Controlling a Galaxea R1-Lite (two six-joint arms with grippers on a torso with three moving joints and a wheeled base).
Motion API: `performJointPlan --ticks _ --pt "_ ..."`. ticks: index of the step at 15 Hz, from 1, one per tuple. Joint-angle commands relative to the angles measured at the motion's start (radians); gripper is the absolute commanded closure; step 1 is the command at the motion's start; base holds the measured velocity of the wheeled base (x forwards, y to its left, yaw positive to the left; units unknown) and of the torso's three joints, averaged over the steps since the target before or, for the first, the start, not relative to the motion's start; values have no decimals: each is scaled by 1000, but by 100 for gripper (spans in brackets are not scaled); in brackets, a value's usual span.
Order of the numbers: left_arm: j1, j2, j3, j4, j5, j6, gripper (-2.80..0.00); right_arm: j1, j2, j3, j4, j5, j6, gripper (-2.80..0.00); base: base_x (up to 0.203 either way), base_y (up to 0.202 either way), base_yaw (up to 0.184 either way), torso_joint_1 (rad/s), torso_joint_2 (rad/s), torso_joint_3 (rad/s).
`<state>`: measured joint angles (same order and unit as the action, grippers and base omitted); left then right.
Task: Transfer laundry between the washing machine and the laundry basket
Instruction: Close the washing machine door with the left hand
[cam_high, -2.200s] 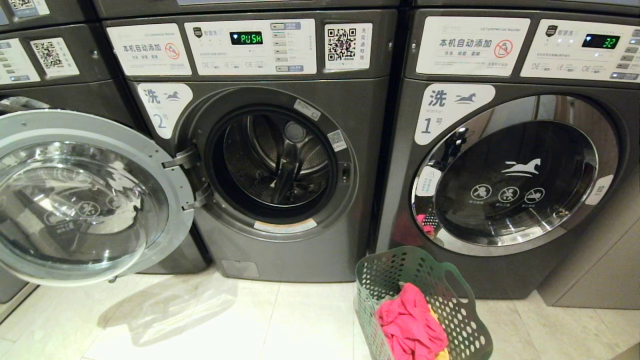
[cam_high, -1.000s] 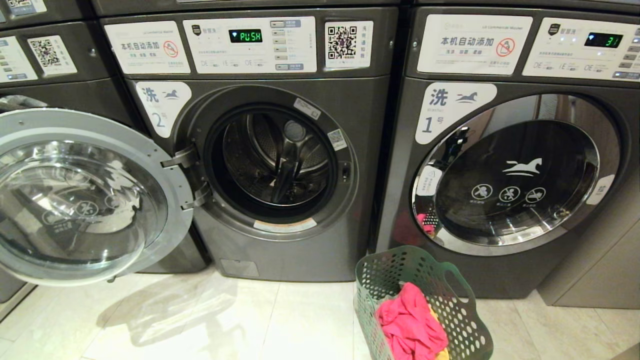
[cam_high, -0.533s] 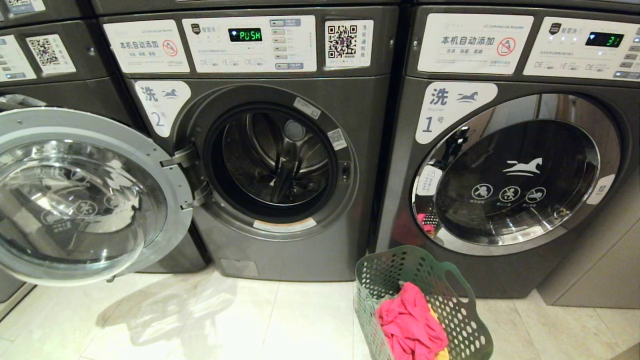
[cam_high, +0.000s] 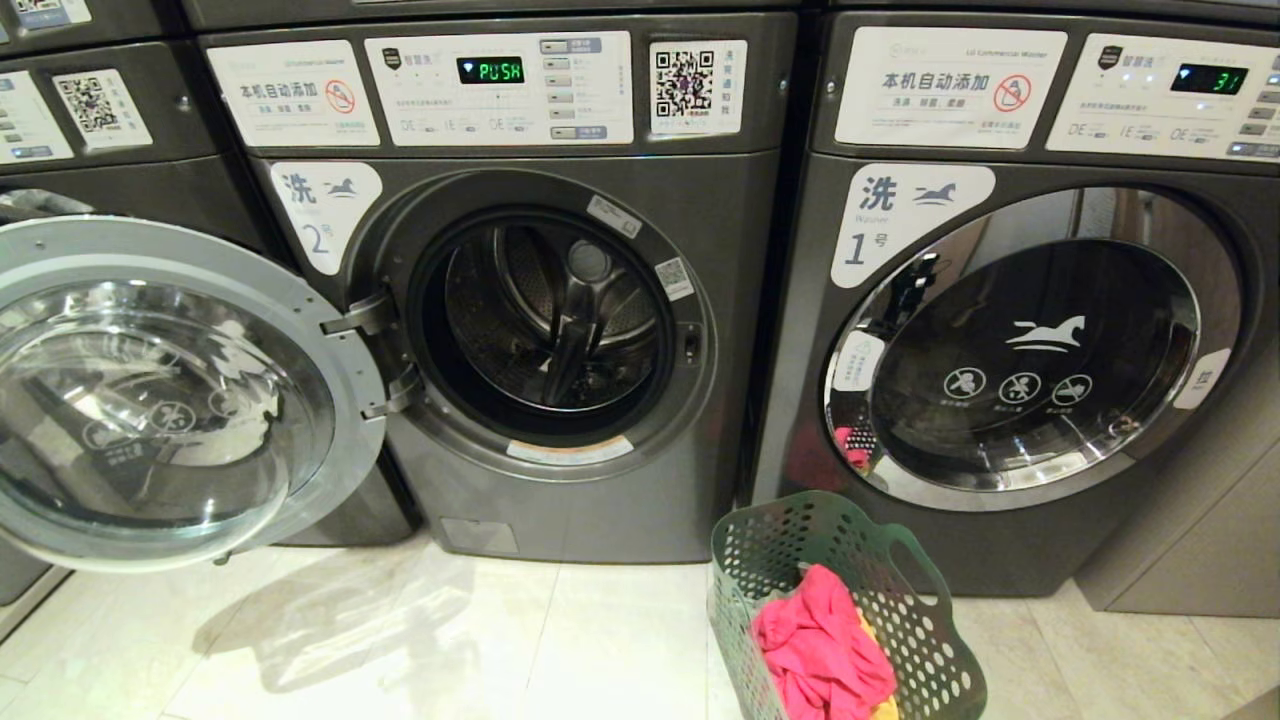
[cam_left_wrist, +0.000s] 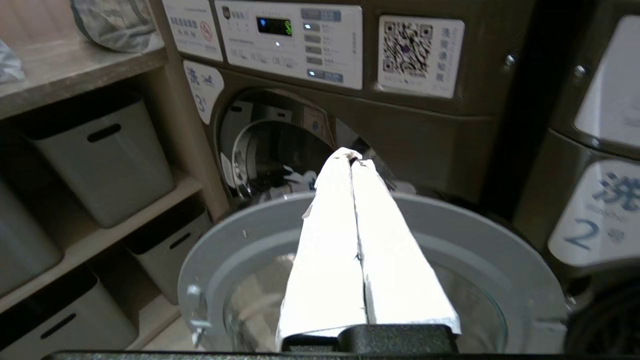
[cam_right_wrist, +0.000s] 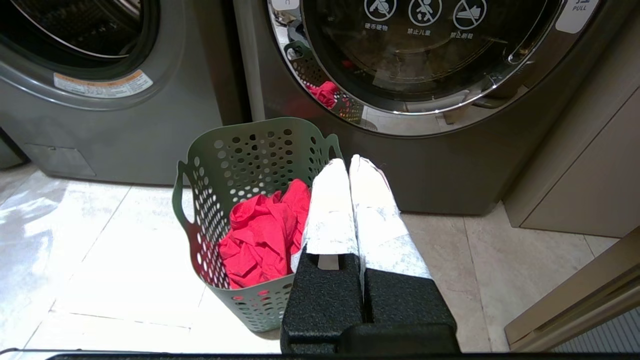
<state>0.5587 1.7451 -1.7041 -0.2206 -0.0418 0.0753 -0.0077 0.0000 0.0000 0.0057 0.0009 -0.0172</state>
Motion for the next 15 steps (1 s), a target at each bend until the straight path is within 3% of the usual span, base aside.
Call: performJointPlan --ticks 1,4,7,15 --pt "-24 -127 99 -2 -4 1 0 0 0 0 0 1 1 0 0 0 0 0 0 0" --pt "-84 -251 251 -1 -63 11 0 0 2 0 0 -1 8 0 0 0 0 0 0 0" --pt "-149 -297 313 -2 -180 72 0 0 2 0 0 -1 8 0 0 0 0 0 0 0" --pt "-191 -302 332 -2 -182 80 0 0 2 0 0 -1 13 0 0 0 0 0 0 0"
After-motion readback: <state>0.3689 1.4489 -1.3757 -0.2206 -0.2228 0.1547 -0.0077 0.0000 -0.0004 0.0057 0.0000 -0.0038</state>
